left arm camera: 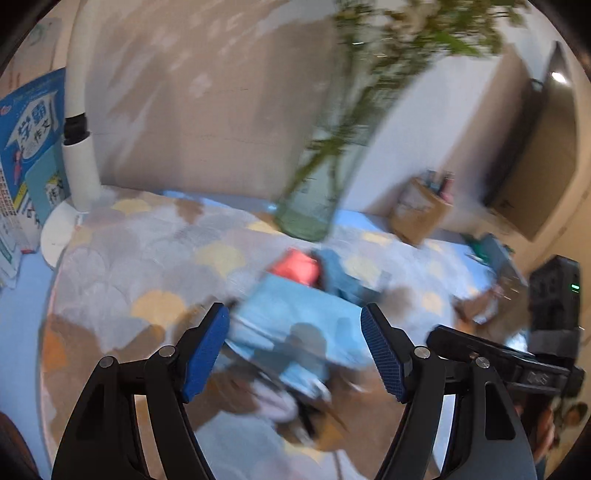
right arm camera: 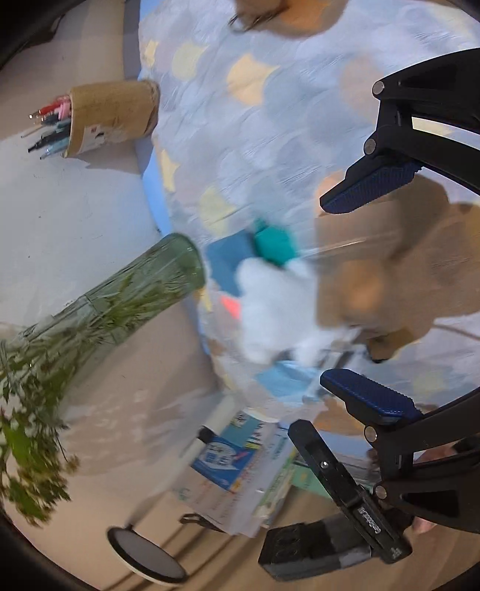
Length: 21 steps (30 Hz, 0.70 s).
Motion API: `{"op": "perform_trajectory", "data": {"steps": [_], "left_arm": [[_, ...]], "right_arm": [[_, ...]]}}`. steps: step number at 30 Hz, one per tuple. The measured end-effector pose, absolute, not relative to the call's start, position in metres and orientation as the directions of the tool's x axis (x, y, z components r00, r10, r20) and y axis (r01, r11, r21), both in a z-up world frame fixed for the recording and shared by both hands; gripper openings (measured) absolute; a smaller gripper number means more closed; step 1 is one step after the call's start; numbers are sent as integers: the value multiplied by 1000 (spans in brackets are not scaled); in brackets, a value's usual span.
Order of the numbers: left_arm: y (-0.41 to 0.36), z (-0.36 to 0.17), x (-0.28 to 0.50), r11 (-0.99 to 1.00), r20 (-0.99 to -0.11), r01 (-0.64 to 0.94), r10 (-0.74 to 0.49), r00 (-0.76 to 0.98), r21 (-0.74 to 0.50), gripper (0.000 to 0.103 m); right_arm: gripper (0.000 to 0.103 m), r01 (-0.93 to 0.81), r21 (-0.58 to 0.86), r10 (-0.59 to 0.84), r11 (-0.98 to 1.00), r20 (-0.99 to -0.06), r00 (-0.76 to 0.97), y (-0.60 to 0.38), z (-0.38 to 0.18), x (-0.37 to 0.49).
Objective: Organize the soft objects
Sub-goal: 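Grasp the blue face mask with the left gripper while the right grasps the white teddy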
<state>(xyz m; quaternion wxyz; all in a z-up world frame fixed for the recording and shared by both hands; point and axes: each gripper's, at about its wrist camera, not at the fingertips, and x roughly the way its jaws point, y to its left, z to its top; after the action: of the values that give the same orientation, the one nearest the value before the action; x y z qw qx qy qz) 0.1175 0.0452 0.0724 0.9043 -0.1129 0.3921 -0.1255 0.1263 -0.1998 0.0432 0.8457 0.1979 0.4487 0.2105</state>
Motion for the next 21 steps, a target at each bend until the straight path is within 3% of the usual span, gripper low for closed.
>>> {"op": "perform_trajectory", "data": {"steps": [6, 8, 9, 10, 12, 15, 21], "left_arm": [[39, 50, 134, 925, -692, 181, -371, 619, -334, 69], [35, 49, 132, 926, -697, 194, -371, 614, -322, 58], [34, 49, 131, 931, -702, 193, -360, 614, -308, 45], [34, 49, 131, 934, -706, 196, -354, 613, -298, 43], [36, 48, 129, 931, -696, 206, -362, 619, -301, 42], [41, 54, 120, 913, -656, 225, -402, 640, -339, 41], [55, 105, 80, 850, -491, 303, -502, 711, -430, 41]], "right_arm": [[85, -181, 515, 529, 838, -685, 501, -176, 27, 154], [85, -179, 540, 548, 822, -670, 501, -175, 22, 156], [80, -174, 549, 552, 818, -661, 509, -175, 21, 157], [66, -177, 558, 560, 811, -651, 513, -175, 21, 156], [49, -191, 579, 583, 793, -628, 515, -178, 22, 154], [47, -204, 581, 579, 788, -587, 565, -185, 31, 147], [47, -290, 588, 585, 755, -405, 702, -208, 87, 111]]}}
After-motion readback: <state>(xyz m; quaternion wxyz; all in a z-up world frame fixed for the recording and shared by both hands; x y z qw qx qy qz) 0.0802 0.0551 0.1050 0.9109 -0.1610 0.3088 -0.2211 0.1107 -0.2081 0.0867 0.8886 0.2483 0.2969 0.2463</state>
